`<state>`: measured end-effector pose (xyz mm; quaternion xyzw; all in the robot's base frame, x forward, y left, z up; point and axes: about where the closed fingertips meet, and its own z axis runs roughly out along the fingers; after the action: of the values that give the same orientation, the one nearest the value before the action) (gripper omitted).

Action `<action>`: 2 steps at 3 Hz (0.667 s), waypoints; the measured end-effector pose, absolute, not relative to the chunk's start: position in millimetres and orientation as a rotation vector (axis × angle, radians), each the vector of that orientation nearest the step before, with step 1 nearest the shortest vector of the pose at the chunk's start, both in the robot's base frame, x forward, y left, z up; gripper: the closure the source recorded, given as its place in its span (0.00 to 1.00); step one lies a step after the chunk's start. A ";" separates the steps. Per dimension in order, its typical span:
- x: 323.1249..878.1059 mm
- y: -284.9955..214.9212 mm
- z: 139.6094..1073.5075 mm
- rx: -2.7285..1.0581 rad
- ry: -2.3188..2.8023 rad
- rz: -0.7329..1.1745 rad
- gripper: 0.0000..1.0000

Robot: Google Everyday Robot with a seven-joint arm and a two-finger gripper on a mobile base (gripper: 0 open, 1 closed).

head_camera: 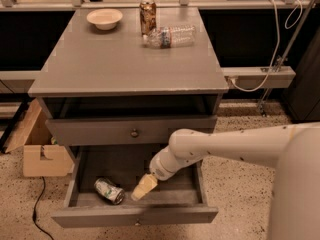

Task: Pick 7up can from middle drawer and place on counter

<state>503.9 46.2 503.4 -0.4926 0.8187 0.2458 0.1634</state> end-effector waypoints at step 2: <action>522.1 97.4 463.9 -1.232 2.313 0.787 0.00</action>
Offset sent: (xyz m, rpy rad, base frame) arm 0.0289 0.0826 -0.0479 0.2151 -0.0192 -0.1635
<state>522.1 97.4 463.9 -0.4409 0.8281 0.2817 0.2013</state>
